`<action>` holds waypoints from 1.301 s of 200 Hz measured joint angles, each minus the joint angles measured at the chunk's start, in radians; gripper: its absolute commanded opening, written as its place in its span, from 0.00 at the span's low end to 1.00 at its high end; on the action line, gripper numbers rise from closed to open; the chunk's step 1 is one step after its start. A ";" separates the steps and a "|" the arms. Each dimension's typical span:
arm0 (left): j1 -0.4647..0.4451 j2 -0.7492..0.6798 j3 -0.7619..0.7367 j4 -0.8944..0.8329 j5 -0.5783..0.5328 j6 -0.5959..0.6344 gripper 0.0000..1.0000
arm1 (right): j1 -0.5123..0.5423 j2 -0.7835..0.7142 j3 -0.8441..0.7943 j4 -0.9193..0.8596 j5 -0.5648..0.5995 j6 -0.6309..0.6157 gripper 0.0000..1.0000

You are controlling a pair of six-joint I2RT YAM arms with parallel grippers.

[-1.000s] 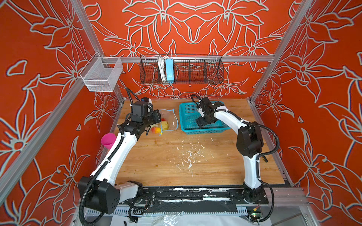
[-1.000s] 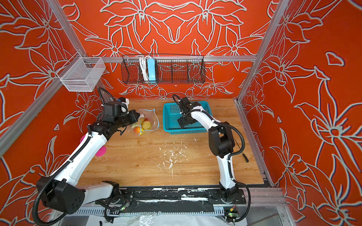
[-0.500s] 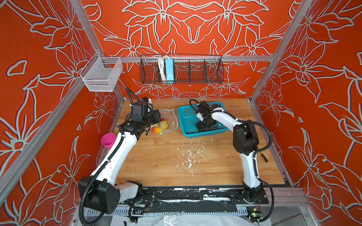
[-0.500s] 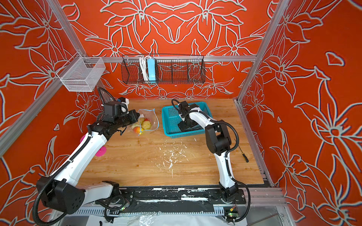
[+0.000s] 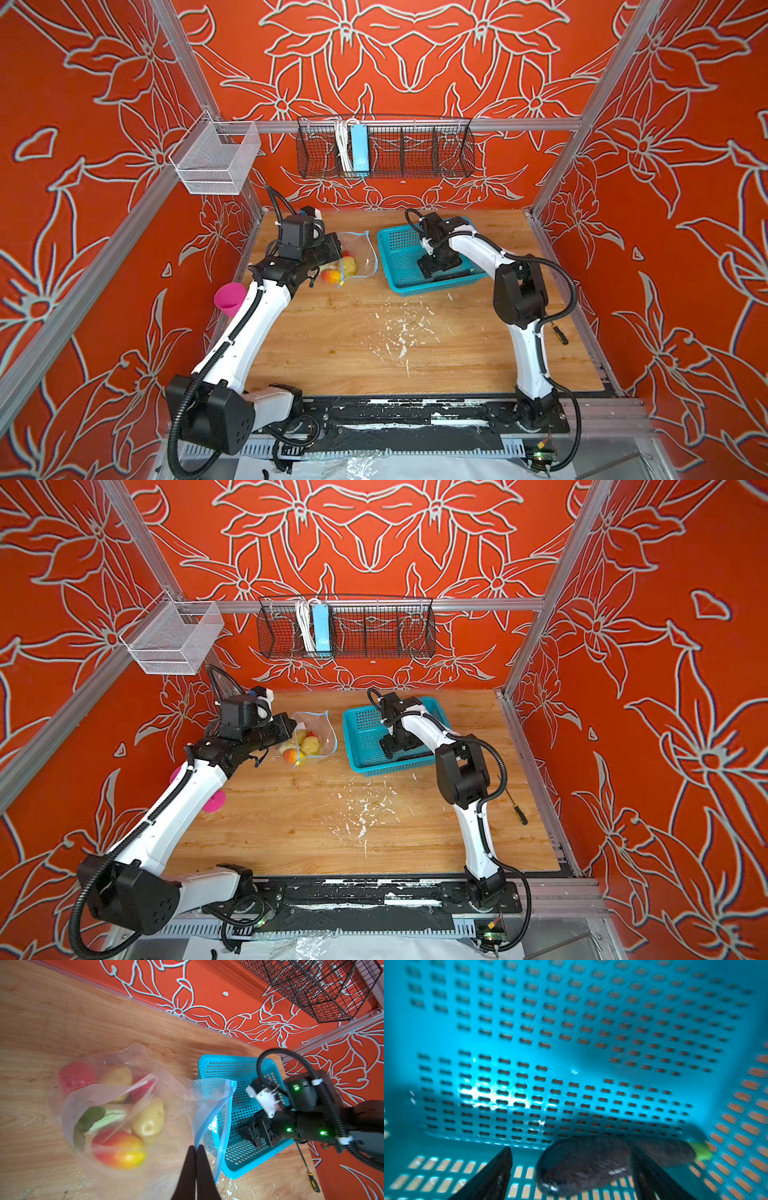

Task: Place the food in the zip-top bag and seal the zipper
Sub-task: 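Lower the open right gripper into the basket toward the eggplant, then close the right gripper around the dark purple eggplant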

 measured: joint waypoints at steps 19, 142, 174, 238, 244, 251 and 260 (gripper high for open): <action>0.000 -0.002 0.000 0.000 -0.001 0.000 0.00 | -0.002 -0.011 0.085 -0.045 0.044 0.099 0.98; 0.000 -0.041 0.000 -0.002 -0.021 0.008 0.00 | -0.004 0.163 0.504 -0.494 0.096 1.052 0.97; 0.000 -0.054 0.000 -0.002 -0.029 0.017 0.00 | -0.004 0.162 0.382 -0.460 0.053 1.147 0.94; 0.001 -0.058 0.000 -0.002 -0.033 0.024 0.00 | -0.008 0.152 0.246 -0.378 0.018 1.229 0.91; 0.003 -0.058 0.000 -0.002 -0.032 0.026 0.00 | -0.010 0.154 0.253 -0.379 0.014 1.231 0.91; 0.004 -0.058 0.000 -0.002 -0.032 0.026 0.00 | -0.012 0.158 0.258 -0.379 0.010 1.234 0.90; 0.006 -0.058 0.000 -0.002 -0.032 0.026 0.00 | -0.016 0.164 0.262 -0.378 0.002 1.237 0.90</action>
